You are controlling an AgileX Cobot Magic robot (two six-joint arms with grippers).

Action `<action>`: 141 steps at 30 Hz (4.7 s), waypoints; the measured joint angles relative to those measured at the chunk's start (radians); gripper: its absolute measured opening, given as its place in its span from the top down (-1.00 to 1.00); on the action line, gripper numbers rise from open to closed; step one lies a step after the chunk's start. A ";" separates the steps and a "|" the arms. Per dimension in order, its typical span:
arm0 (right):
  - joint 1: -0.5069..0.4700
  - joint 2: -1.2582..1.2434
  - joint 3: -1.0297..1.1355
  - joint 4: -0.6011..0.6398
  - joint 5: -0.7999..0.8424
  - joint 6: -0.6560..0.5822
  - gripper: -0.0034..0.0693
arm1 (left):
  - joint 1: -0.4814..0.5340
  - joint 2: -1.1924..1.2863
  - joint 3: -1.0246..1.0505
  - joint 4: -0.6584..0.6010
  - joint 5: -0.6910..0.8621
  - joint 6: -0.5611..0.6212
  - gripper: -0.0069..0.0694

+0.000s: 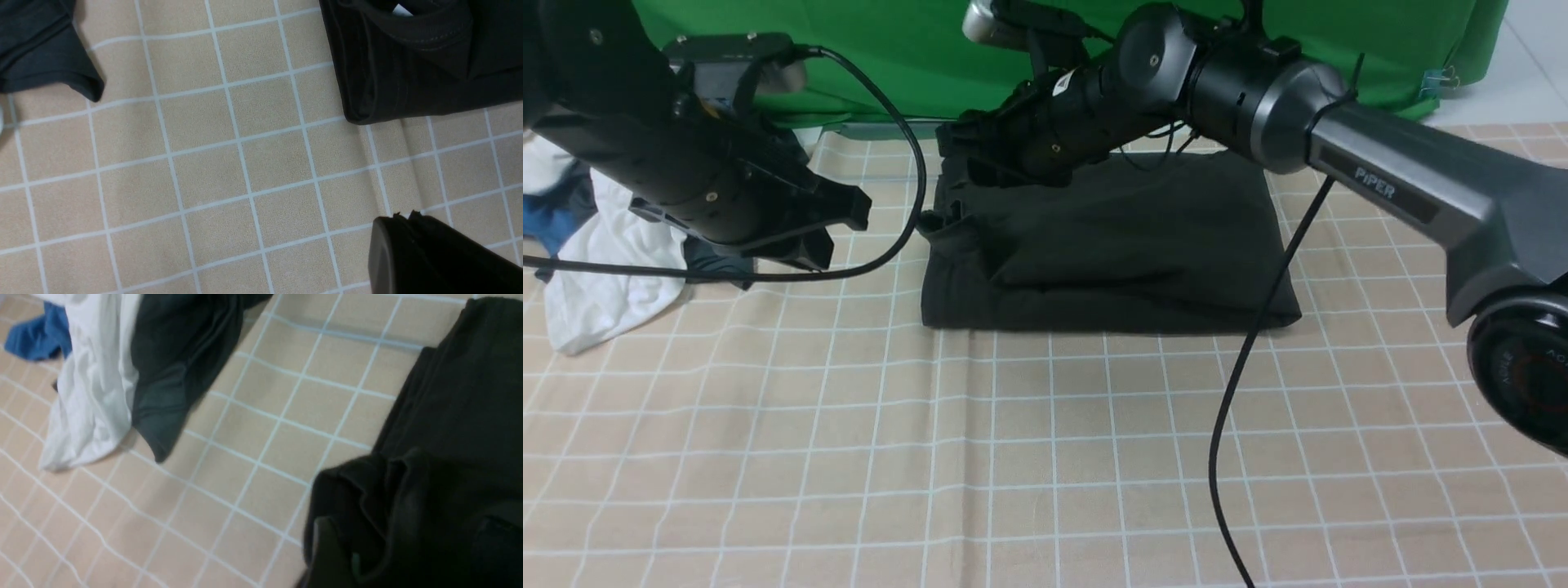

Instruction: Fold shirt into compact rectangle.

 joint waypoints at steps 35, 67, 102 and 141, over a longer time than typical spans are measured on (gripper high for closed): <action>-0.289 -0.015 0.178 -0.324 0.516 -0.076 0.81 | -0.090 0.668 -0.536 -0.170 0.099 0.002 0.77; -0.408 -0.192 0.181 -0.290 0.532 -0.063 -0.37 | -0.052 0.593 -0.539 -0.079 0.281 -0.069 -0.17; -0.355 -0.230 0.461 -0.203 0.515 -0.129 0.60 | -0.070 0.446 -0.395 -0.191 0.335 -0.022 0.73; -0.320 -1.656 1.133 -0.251 -0.109 -0.146 0.81 | -0.200 -0.580 0.154 -0.036 0.130 -0.105 0.77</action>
